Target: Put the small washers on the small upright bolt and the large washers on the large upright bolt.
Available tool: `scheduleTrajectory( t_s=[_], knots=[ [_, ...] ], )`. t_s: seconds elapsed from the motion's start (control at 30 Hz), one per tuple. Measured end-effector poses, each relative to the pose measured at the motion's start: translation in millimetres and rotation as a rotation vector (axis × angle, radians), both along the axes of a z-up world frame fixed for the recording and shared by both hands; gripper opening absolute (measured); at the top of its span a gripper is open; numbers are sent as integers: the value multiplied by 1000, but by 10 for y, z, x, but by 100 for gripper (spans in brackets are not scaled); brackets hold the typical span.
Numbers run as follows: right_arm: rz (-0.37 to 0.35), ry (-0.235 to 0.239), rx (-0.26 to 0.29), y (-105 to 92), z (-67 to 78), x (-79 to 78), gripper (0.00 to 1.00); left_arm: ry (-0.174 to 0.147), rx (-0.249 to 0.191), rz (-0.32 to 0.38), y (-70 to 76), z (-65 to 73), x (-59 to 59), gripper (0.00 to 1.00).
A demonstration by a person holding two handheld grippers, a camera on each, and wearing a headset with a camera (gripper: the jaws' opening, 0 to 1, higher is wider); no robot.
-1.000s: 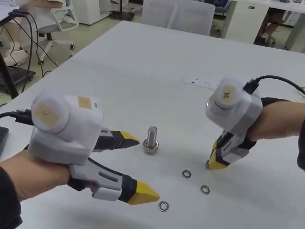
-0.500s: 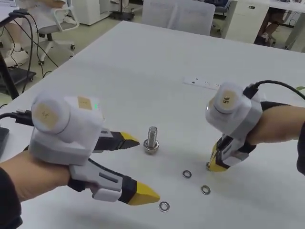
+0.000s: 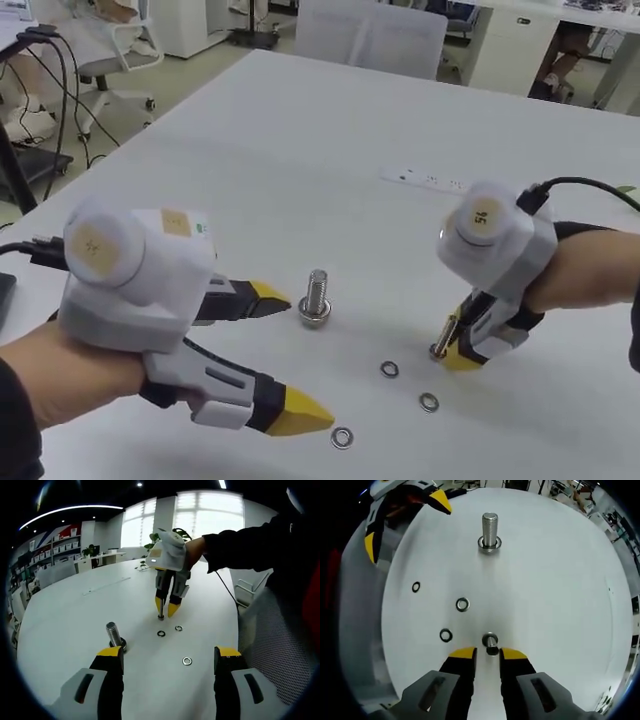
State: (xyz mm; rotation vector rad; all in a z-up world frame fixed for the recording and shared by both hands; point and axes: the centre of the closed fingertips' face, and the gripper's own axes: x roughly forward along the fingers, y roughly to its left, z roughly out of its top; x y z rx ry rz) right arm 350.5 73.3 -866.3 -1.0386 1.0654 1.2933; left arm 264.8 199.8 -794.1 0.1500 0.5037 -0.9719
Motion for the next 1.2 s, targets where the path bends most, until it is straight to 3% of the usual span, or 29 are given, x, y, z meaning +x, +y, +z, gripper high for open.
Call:
scheduleTrajectory(
  t_s=[0.5, 0.8, 1.2],
  knots=[
    [-34, 27, 6, -114, -39, -171, 20, -6, 1, -5, -12, 15, 9, 73],
    [-39, 39, 10, -154, -50, -351, 21, -14, 2, -8, -24, 40, 9, 73],
    [7, 45, 28, 31, -34, -550, 21, -30, 2, -7, -33, 88, 2, 73]
  ],
)
